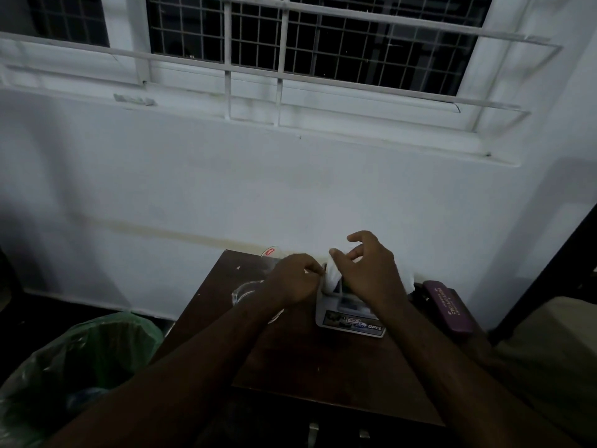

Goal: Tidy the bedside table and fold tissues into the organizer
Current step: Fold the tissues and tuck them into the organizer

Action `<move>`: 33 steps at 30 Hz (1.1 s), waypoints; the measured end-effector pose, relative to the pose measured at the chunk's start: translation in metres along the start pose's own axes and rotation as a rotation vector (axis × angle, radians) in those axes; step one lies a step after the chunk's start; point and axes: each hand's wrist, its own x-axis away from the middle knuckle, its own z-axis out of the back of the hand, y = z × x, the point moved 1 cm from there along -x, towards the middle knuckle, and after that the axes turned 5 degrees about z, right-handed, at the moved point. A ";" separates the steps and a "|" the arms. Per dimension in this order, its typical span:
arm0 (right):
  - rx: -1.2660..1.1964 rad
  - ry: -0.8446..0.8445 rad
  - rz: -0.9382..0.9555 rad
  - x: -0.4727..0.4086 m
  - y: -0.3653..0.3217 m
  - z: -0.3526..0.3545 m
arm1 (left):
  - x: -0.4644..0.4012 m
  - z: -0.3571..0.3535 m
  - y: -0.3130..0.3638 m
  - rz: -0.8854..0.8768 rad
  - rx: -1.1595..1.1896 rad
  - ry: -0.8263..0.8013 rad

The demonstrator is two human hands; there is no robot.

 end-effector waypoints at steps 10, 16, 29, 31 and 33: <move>0.690 -0.362 0.237 0.073 0.033 0.011 | 0.006 0.030 -0.028 -0.079 -0.208 0.118; 0.733 -0.171 0.301 0.099 0.034 0.013 | 0.060 -0.030 -0.015 -0.318 -0.293 0.430; 0.625 -0.189 0.112 0.111 0.070 0.002 | 0.069 -0.084 -0.023 -0.337 -0.765 0.171; 0.613 -0.217 0.095 0.101 0.075 -0.002 | 0.058 -0.085 -0.023 -0.321 -0.761 0.141; 0.612 -0.227 0.096 0.091 0.078 -0.004 | 0.046 -0.086 -0.024 -0.312 -0.753 0.116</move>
